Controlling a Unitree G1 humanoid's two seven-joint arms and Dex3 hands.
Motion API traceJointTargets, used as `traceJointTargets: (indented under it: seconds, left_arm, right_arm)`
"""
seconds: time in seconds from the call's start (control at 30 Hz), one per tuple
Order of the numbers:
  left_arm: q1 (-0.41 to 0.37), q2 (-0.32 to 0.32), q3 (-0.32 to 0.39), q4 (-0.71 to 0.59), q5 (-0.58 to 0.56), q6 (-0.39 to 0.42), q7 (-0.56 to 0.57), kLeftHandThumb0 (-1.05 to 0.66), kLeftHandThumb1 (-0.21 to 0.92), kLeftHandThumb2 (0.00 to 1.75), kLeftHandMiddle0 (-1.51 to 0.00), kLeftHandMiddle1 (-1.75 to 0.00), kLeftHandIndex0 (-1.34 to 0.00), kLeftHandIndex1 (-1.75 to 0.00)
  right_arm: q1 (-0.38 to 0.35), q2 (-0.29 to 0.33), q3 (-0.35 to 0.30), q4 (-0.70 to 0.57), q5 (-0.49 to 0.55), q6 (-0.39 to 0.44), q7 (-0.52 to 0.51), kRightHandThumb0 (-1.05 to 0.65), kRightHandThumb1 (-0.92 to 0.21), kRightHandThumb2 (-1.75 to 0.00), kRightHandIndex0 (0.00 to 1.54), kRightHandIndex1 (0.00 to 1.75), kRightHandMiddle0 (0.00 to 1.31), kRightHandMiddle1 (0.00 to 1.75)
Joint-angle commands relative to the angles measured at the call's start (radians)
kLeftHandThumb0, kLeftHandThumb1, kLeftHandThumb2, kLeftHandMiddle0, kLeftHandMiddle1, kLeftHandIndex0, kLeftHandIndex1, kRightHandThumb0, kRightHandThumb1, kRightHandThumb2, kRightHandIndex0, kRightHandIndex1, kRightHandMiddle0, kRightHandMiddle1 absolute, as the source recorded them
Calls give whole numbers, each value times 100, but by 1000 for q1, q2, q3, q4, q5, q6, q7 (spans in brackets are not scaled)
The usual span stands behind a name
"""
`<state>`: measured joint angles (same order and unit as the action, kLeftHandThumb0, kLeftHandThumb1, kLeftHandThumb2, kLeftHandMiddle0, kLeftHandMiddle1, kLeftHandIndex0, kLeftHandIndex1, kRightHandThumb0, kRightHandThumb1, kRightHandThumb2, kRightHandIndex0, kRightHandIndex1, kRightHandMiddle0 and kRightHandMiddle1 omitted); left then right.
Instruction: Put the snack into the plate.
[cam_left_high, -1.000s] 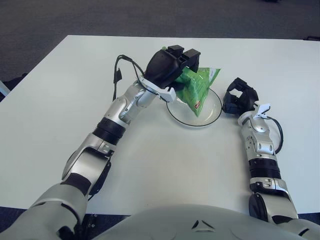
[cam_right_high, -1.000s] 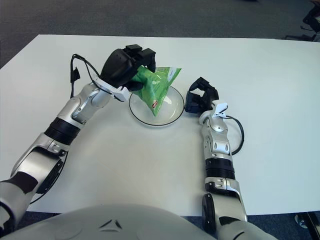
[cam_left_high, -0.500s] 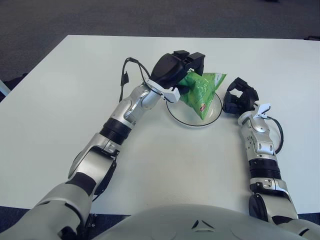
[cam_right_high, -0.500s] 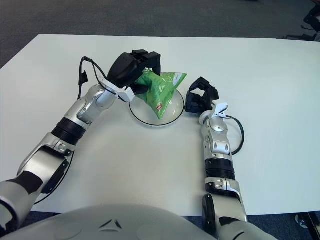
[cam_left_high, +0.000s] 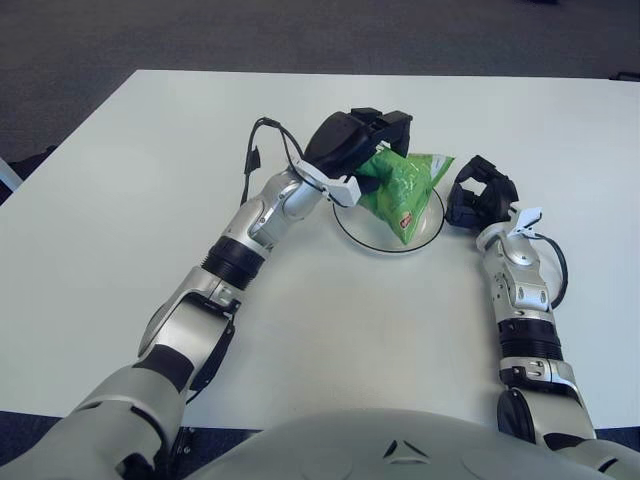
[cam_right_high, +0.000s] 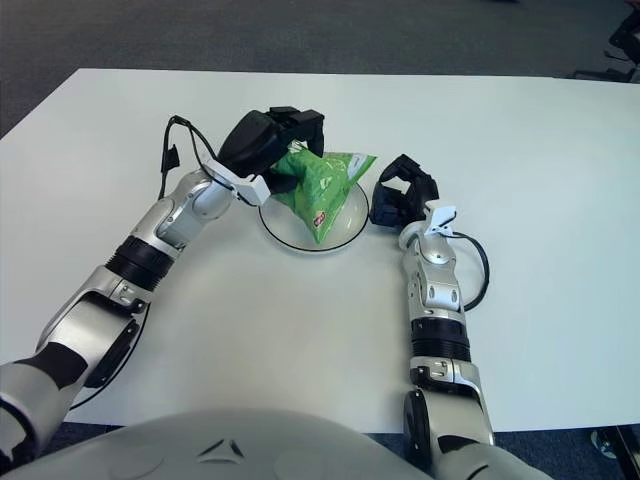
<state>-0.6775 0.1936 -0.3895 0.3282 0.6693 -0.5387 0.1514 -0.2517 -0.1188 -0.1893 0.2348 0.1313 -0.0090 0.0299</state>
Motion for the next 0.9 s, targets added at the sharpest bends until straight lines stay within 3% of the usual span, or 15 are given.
traceJointTargets:
  seconds: [0.0, 0.87]
  left_arm:
    - [-1, 0, -6, 12, -8, -14, -7, 0, -8, 175, -93, -168, -69, -175]
    - [29, -15, -35, -2, 11, 30, -40, 0, -8, 175, -92, -168, -69, -175]
  right_arm:
    - [82, 30, 5, 42, 6, 36, -5, -53, -19, -148, 134, 175, 72, 175]
    - [90, 35, 8, 22, 4, 46, -6, -53, -20, -146, 133, 175, 71, 175]
